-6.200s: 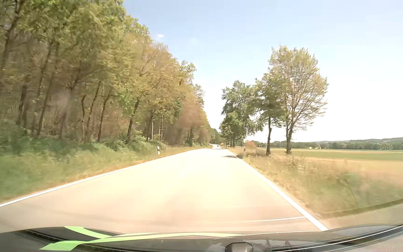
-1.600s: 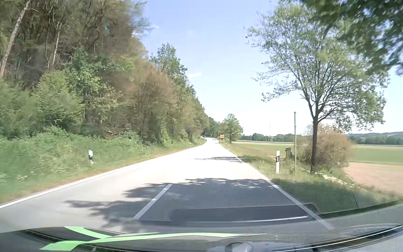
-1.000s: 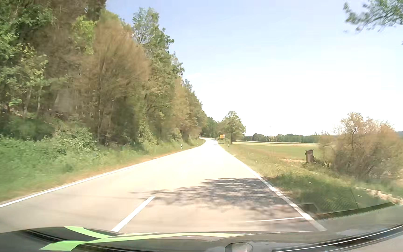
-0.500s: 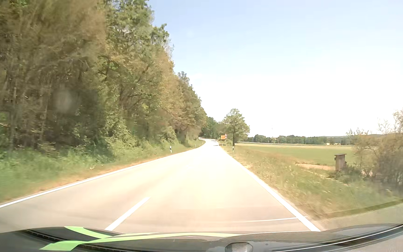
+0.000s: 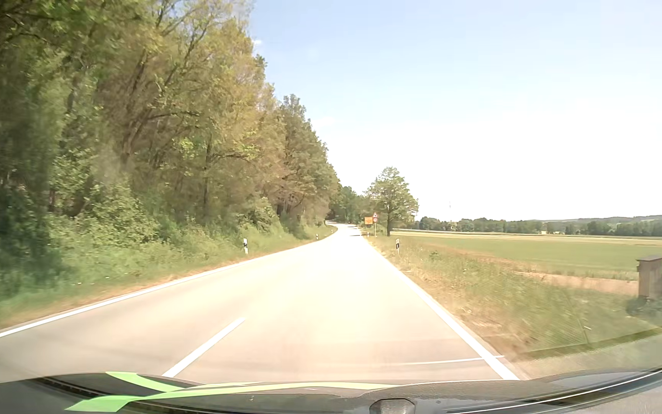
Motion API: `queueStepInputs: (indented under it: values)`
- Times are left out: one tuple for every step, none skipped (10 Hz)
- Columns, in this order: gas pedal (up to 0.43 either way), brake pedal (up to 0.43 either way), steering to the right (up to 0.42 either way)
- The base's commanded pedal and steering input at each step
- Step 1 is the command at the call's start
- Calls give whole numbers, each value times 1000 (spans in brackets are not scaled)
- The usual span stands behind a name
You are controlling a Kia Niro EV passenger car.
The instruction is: Follow the waypoints while adhering to traffic rules and regulations
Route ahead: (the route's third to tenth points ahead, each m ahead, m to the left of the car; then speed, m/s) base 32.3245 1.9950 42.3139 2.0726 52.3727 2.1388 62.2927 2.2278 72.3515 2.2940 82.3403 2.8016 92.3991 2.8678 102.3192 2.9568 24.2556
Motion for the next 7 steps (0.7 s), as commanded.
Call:
queueStepInputs:
  values:
    - [87, 0, -4]
    - [87, 0, -5]
    - [87, 0, -5]
    - [87, 0, -5]
    - [87, 0, -5]
    - [87, 0, -5]
    - [98, 0, -5]
